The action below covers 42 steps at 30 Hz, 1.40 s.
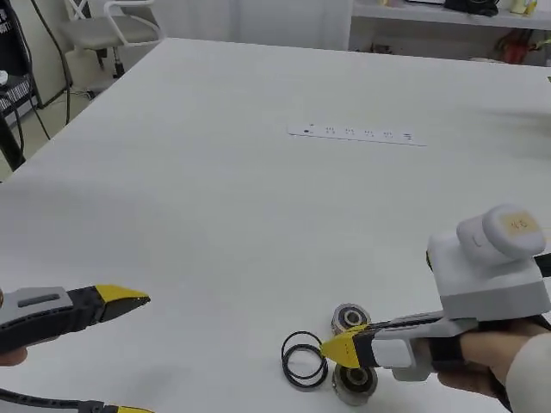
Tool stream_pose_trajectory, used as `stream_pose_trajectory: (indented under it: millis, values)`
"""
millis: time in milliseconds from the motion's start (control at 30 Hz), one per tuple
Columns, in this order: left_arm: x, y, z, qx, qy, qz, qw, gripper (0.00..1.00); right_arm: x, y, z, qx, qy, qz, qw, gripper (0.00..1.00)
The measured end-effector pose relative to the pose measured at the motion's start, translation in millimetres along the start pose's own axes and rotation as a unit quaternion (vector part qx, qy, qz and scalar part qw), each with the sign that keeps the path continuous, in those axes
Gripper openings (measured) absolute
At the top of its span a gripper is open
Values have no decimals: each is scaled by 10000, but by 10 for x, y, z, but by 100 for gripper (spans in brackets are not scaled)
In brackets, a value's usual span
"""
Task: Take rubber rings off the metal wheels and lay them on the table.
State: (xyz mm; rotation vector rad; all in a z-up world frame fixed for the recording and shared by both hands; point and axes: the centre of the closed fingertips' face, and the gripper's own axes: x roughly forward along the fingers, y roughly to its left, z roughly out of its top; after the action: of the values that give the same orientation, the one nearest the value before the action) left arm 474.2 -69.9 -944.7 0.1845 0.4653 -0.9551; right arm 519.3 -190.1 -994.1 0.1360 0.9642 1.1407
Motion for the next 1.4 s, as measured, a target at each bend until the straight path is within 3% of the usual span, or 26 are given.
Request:
stream_pose_trajectory:
  millis: [467,1400]
  values:
    - [9,1,0,-53,7,47,10000,72,26,-46,-68,-28,169,-74,9998,0]
    - [6,19,-15,-94,44,79,9999,72,47,-70,-102,-836,441,-368,9948,1]
